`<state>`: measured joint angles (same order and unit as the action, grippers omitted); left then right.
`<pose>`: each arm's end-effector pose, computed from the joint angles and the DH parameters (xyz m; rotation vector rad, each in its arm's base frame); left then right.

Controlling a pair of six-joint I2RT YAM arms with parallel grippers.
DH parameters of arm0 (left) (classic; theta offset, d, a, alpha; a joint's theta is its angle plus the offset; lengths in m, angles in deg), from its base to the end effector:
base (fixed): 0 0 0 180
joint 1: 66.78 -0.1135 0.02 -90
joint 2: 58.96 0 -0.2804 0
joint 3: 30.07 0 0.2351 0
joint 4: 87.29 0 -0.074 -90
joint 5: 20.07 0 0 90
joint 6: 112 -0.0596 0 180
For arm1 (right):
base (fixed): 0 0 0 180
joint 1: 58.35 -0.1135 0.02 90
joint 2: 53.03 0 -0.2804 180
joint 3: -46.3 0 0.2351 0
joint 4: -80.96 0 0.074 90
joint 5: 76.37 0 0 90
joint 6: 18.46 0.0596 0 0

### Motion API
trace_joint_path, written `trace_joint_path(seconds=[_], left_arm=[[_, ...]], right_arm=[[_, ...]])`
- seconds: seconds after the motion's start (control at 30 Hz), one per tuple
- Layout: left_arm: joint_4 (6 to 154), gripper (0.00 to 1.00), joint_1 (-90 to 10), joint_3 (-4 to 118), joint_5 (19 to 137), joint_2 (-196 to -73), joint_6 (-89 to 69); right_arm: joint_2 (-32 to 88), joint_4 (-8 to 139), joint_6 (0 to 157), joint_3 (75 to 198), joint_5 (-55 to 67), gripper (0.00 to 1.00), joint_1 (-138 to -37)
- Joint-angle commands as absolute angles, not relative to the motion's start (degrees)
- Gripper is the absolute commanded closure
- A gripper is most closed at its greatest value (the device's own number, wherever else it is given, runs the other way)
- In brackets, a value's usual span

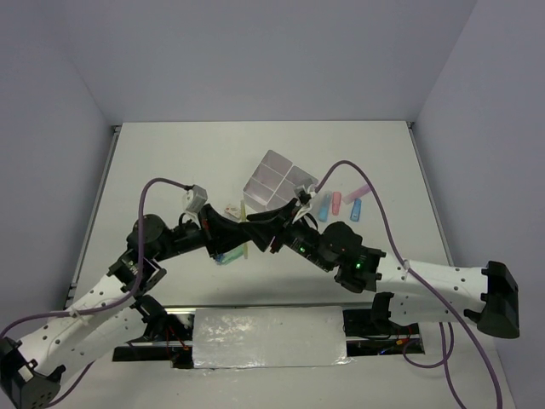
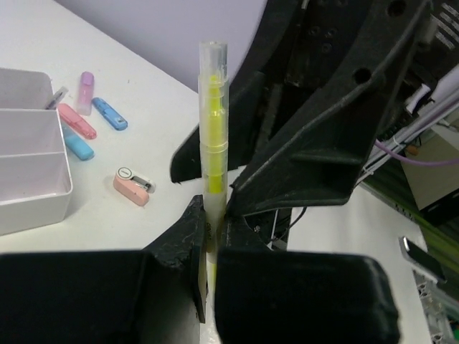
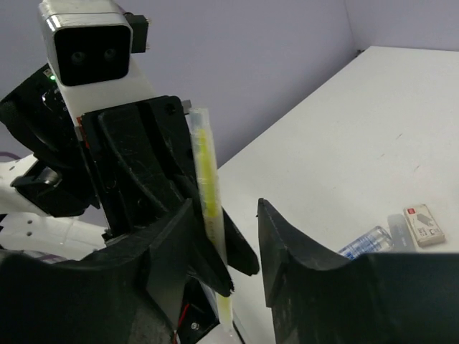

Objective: Sort the stationery into containers
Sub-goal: Close the pen cap on the pen.

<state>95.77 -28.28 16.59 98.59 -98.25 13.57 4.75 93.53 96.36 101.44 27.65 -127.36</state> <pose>0.1077 -0.1222 0.3441 0.4984 1.4878 -1.3909 0.0977 0.2144 0.3626 -0.3595 1.4671 1.1737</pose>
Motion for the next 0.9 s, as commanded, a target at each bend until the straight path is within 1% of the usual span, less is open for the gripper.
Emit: trace_joint_path(seconds=[0.0,0.07,0.27,0.4,0.53,0.6,0.7,0.73,0.83,0.87], left_arm=[[97.8,1.0,-27.9,18.7,102.5,-95.6,9.6],[96.7,1.0,-27.9,18.9,103.5,-94.7,8.5],[96.6,1.0,-26.9,19.4,105.7,-96.9,7.7],[94.8,1.0,-24.7,20.2,104.1,-98.7,6.3],[93.9,1.0,-23.6,20.8,103.6,-98.9,5.2],[93.7,1.0,-23.5,20.9,103.3,-98.8,5.1],[93.2,1.0,-23.4,20.9,102.9,-98.5,5.0],[93.2,1.0,-23.4,20.9,102.7,-98.4,5.0],[93.1,1.0,-23.4,21.2,102.7,-98.5,5.1],[93.0,1.0,-23.4,21.3,102.7,-98.6,5.1]], right_arm=[[2.1,94.0,94.8,102.2,26.7,0.51,-127.9],[1.6,92.4,94.0,103.4,26.5,0.45,-127.9],[1.8,87.3,90.5,108.9,26.8,0.43,-127.9],[2.1,86.1,88.7,111.4,23.7,0.43,-127.9],[3.2,84.6,88.1,112.8,24.3,0.44,-127.9],[4.0,84.0,87.8,113.4,24.3,0.47,-127.9],[4.4,83.8,87.9,113.3,24.4,0.57,-127.8],[4.5,83.8,87.9,113.2,24.4,0.64,-127.9],[4.6,84.0,88.1,112.1,23.9,0.66,-127.9],[4.8,84.1,88.1,111.7,23.8,0.7,-127.9]])
